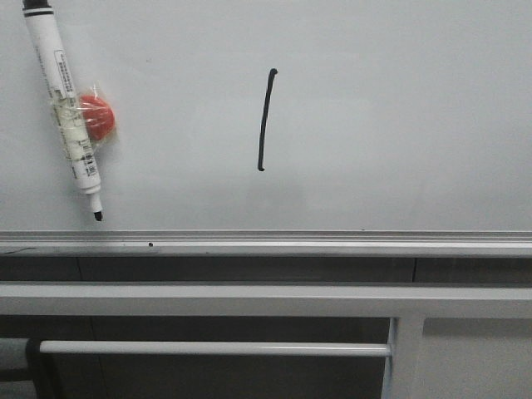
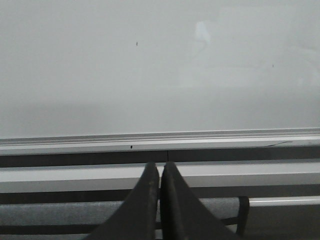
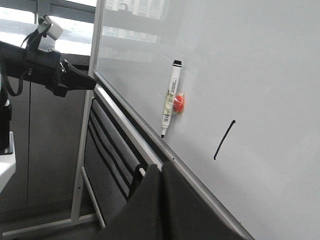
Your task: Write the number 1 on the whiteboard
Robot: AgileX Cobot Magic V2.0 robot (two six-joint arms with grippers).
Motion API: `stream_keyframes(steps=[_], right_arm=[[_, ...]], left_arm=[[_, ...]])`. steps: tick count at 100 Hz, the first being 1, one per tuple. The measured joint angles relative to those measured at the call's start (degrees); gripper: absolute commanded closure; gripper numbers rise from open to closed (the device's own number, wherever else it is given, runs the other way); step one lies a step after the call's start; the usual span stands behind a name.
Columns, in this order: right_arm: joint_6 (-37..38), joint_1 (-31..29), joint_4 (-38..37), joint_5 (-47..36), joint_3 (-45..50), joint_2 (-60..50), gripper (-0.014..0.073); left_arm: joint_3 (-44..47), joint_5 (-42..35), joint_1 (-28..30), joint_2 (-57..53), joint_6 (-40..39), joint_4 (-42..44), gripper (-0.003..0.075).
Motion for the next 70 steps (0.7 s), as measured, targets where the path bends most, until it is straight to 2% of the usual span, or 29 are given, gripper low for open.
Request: stream_keyframes(steps=[70], right_arm=[[0.0, 0.0, 0.0, 0.0, 0.0, 0.0, 0.0657]], left_arm=[[0.0, 0.2, 0.0, 0.0, 0.0, 2.2, 0.0741]])
